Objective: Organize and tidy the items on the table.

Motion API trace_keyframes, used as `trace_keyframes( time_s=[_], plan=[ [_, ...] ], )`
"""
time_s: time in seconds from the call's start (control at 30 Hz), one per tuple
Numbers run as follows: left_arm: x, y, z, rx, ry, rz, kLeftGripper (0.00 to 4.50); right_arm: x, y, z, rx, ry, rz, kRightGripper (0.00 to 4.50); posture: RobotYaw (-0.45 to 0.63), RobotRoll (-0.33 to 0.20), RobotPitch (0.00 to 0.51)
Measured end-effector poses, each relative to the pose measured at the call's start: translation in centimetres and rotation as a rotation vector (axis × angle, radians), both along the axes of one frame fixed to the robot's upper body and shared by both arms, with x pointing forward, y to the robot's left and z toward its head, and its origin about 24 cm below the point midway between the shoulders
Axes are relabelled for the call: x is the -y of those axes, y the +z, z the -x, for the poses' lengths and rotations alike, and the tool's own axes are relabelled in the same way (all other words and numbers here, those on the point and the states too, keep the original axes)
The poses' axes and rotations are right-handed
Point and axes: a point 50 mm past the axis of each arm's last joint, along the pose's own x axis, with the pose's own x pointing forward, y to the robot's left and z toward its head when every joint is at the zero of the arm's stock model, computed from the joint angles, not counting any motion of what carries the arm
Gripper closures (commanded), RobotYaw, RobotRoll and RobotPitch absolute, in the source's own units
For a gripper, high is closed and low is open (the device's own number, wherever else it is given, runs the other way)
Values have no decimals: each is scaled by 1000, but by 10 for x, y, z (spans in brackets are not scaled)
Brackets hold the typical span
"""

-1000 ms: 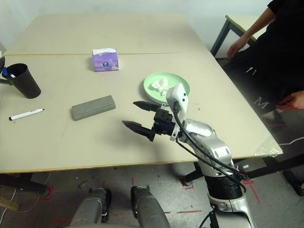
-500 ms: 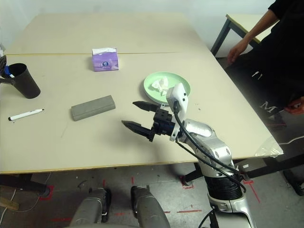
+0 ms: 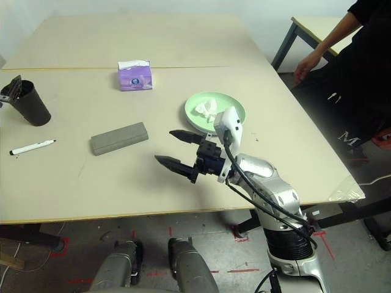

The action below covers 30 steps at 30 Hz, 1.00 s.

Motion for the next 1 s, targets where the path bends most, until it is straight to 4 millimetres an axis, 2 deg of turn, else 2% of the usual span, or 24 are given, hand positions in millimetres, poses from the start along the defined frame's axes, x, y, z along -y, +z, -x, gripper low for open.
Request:
trace_keyframes(
  time_s=[0.17,0.27,0.4,0.53,0.73,1.0],
  plan=[
    [-8,-4,10,-40,-101,11,11,1,-1,-1,-4,-3,-1,0,-52,0,179],
    [-20,-1,24,-101,-192,-12,11,4,-5,-2,-9,-9,-1,0,-41,0,175],
    [-41,18,48,-192,-261,-85,11,7,-7,-2,14,31,0,0,-33,0,175],
    [-48,33,59,-273,-318,-129,11,3,-10,0,52,110,11,0,-24,0,170],
    [-45,46,60,-403,-390,-213,11,-6,-18,4,80,223,45,0,-15,0,163],
    [-22,46,46,-648,-541,-407,11,-11,-21,3,98,271,62,0,-39,0,166]
  ],
)
